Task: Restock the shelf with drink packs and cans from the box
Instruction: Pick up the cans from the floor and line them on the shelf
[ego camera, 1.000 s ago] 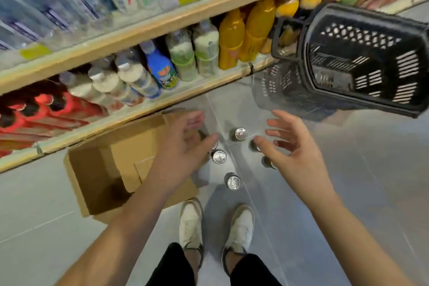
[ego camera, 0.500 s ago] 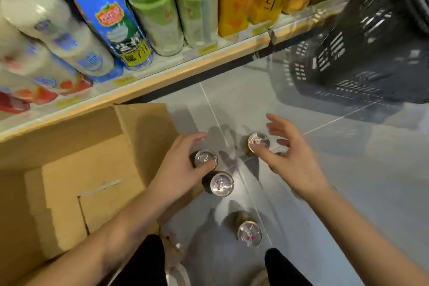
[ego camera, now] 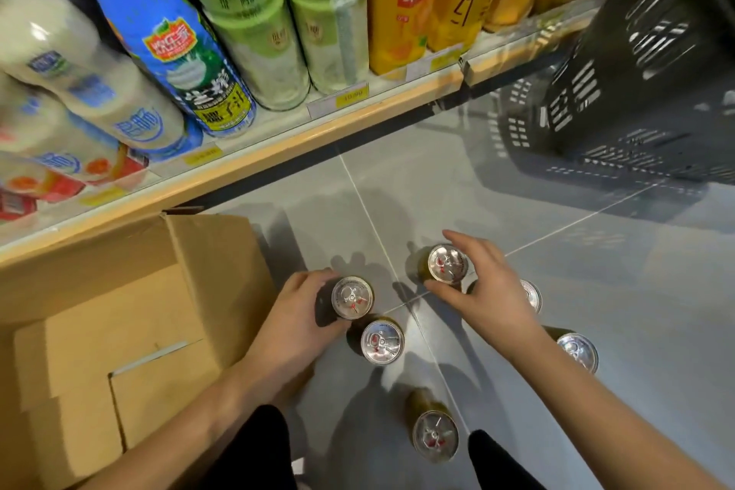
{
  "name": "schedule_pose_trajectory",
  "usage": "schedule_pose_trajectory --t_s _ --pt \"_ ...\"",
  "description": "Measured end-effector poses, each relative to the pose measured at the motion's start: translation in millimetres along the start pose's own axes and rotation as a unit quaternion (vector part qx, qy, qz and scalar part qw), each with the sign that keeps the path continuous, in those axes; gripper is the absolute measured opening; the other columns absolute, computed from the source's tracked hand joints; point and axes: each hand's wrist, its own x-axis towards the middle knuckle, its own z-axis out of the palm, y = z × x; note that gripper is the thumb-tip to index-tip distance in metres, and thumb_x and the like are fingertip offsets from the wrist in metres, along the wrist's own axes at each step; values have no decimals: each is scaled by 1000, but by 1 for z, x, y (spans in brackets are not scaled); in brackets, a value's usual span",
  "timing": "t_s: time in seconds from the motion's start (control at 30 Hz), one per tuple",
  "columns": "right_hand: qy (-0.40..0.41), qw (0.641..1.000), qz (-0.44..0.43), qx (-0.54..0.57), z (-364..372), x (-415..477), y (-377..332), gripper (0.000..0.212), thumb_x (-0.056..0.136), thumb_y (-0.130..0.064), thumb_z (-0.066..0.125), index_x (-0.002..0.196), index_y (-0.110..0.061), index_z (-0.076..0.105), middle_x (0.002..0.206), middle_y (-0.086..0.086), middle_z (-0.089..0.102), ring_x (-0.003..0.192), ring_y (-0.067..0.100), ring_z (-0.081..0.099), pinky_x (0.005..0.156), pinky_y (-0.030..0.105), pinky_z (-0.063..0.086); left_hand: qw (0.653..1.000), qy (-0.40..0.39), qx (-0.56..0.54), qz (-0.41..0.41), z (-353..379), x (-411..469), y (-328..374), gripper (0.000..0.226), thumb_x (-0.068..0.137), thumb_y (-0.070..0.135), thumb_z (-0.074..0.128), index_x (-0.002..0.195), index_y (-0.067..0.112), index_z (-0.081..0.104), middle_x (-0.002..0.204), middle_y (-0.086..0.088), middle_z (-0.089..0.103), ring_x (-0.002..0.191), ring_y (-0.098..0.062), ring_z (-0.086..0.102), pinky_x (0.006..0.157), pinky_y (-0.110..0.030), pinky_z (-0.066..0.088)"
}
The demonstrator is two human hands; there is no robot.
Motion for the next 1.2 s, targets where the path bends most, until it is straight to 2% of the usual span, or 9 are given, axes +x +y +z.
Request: schedule_pose_trajectory --t_s 0.2,0.33,0.47,0.57,0.7,0.9,0.97,1.07,1.2 --pt "5 1000 5 -16 6 3 4 76 79 -33 87 146 -27 53 142 -1 53 113 2 46 83 -6 30 1000 -23 11 0 19 14 1 72 76 19 86 139 30 53 134 10 47 111 -2 47 85 9 27" --pt "-8 1000 2 -24 11 5 6 76 78 -25 89 145 -21 54 140 5 53 114 6 47 86 -11 25 999 -30 20 -6 26 19 -1 76 75 17 86 141 30 51 136 8 48 111 -3 47 83 10 28" --pt "-18 999 10 -43 17 9 10 77 79 -20 89 147 -19 53 142 6 51 121 18 54 83 -10 29 999 -29 35 0 29 24 -1 74 75 20 87 140 29 50 134 9 50 111 -5 50 81 7 31" --pt "-15 998 25 -53 21 14 13 73 80 -17 87 144 -22 53 143 5 51 122 22 57 81 -5 30 999 -23 40 7 29 25 -2 73 77 22 86 140 28 51 133 9 51 115 -7 52 83 5 31" --pt "-12 998 34 -47 23 16 11 71 78 -16 87 141 -23 55 139 5 55 115 22 60 88 15 38 999 -17 40 10 28 26 -2 73 78 24 86 141 28 50 135 8 53 114 -5 50 83 5 32" --pt "0 999 17 -35 9 10 -3 70 75 -22 89 138 -21 58 133 2 61 108 10 54 91 20 45 999 32 8 18 12 26 13 71 78 25 85 141 29 52 131 8 55 115 -8 54 89 -1 35" --pt "17 1000 6 -26 -1 8 -16 69 74 -22 90 136 -20 60 130 0 62 105 8 54 90 16 48 999 46 -5 24 -1 25 25 72 78 24 85 142 29 52 132 8 55 116 -6 54 93 -4 36" --pt "40 999 -5 -16 -24 3 -44 70 72 -23 92 135 -20 62 124 -5 62 101 6 55 82 -3 36 997 64 -9 38 -29 17 56 74 79 27 85 144 30 50 134 9 55 117 -5 52 99 -13 41" --pt "68 998 -10 -6 -84 -15 -108 73 71 -33 92 136 -29 59 118 -17 58 98 -6 53 80 -7 32 992 115 -24 52 -86 -17 121 73 74 33 86 139 31 54 127 12 58 118 -5 54 102 -19 42"
